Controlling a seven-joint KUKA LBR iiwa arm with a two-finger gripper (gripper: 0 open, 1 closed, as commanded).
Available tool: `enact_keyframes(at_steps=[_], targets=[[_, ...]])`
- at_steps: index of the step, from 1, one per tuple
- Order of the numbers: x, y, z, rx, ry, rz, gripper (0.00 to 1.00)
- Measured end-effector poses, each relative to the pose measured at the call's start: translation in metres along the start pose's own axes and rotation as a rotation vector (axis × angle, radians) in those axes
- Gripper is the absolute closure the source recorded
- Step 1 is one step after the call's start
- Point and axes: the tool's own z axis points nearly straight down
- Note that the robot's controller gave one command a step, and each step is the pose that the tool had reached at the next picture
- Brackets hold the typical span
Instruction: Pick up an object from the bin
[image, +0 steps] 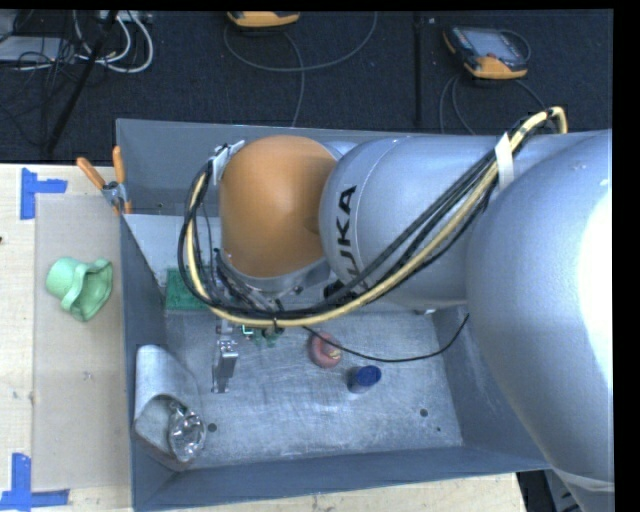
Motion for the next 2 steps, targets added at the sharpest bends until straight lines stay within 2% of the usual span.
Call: enact_keyframes(at_steps=[1,2], targets=[[0.031,0.003,0.104,-0.001,-0.008,-0.006,0.0],[0.085,0.012,0.072,-0.001,-0.021,-0.236,0.0]])
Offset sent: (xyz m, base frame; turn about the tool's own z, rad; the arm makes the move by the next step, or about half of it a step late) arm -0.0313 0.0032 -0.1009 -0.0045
